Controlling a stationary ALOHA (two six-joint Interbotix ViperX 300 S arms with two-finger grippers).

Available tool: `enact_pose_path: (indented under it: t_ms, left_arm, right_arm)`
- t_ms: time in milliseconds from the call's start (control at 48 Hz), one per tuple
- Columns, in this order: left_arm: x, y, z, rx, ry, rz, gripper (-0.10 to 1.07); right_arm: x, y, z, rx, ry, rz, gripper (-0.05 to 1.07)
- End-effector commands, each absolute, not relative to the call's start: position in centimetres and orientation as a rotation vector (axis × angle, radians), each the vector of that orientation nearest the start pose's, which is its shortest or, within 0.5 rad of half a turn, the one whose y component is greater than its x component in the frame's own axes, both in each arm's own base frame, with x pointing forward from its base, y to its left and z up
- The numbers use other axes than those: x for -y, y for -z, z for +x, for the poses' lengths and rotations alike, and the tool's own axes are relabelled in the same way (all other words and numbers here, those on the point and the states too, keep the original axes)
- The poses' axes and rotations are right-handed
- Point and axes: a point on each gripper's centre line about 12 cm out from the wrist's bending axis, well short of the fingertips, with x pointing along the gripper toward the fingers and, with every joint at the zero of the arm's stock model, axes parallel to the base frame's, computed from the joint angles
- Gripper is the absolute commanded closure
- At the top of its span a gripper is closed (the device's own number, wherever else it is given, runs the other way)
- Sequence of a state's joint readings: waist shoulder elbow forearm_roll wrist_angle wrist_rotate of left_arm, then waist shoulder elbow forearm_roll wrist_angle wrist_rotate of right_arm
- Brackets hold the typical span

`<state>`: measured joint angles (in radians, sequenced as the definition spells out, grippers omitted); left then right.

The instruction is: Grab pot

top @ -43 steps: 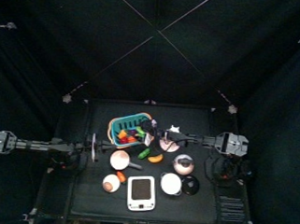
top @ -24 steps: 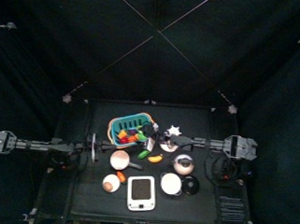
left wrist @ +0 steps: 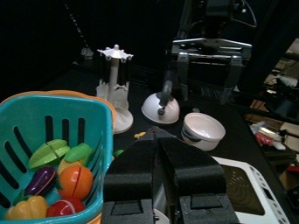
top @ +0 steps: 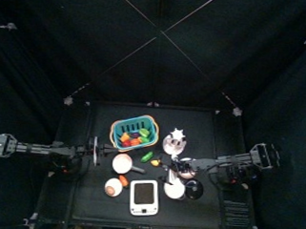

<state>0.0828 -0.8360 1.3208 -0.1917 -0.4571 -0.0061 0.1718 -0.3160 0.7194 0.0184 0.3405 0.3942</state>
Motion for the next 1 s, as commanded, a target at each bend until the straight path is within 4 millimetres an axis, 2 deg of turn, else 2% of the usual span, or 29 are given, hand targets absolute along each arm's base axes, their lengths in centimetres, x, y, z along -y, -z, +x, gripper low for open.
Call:
enact_pose_path:
  t_ms: [0, 167, 542, 771, 979]
  left_arm:
    - [-2.8, -23.4, 20.1, -0.004, -0.173, -0.179, 0.57]
    - [-2.8, -23.3, 20.1, -0.007, -0.179, -0.187, 0.57]
    - [-3.0, -23.2, 20.0, -0.007, -0.197, -0.226, 0.57]
    - [-3.0, -23.2, 20.0, -0.007, -0.197, -0.226, 0.57]
    - [-3.0, -23.0, 20.0, -0.011, -0.197, -0.226, 0.57]
  right_arm:
    - [-6.5, -23.9, 30.7, -0.759, -0.041, 0.377, 0.0]
    - [-6.2, -22.0, 29.8, -0.817, -0.026, 0.357, 0.0]
    - [-4.8, -18.3, 30.7, -0.911, 0.01, 0.177, 0.0]
    - [-3.4, -16.2, 31.2, -0.972, 0.057, 0.166, 0.0]
    - [-3.2, -15.3, 31.3, -1.0, 0.065, 0.159, 0.01]
